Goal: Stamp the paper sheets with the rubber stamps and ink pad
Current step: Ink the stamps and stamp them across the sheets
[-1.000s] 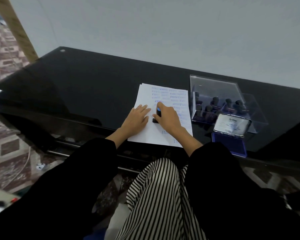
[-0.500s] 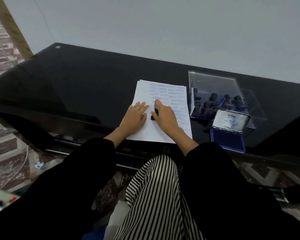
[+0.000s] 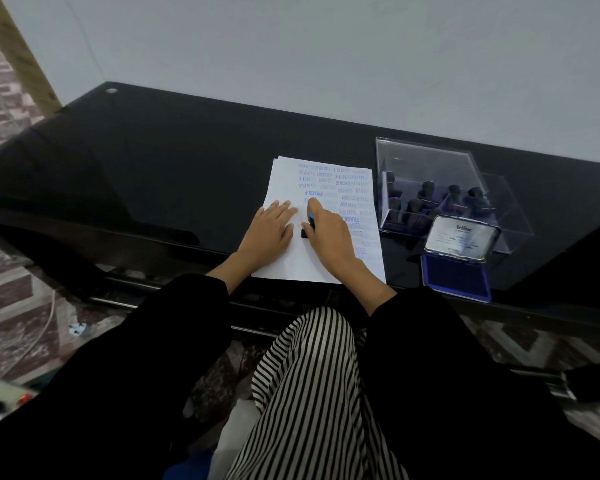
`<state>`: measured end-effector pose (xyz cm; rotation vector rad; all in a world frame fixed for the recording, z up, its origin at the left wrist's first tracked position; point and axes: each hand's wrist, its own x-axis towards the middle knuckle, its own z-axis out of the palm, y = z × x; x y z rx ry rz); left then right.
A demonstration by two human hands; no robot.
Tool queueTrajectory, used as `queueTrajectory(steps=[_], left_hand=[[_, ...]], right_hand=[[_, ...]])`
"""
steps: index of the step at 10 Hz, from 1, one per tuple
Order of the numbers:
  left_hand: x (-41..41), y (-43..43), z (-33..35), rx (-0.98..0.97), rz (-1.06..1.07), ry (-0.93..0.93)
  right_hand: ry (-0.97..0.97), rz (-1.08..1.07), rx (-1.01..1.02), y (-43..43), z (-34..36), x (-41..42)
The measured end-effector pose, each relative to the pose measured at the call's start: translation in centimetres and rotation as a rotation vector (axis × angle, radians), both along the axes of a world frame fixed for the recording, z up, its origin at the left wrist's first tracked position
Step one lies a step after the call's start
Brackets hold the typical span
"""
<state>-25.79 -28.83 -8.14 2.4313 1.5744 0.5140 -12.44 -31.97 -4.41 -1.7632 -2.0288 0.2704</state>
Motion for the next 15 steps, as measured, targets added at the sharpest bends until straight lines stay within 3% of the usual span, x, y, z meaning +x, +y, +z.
queueTrajectory(steps=[7,11,13,15], left_hand=[[0.0,0.0,-0.1,0.031,0.003,-0.017],[1.8,0.2,1.6,0.052,0.063,-0.044],[7.3,-1.7,3.4,0.078,-0.194,-0.188],[12.8,-3.8,4.1,-0.039,-0.299,-0.175]], right_hand=[[0.037,0.024,-0.035,0.1,0.3,0.3],[0.250,-0.102,0.027,0.5,2.6,5.6],[0.242,-0.162,0.052,-1.0,3.7,9.4],[0.183,-0.237,0.088,-3.9,3.6,13.7]])
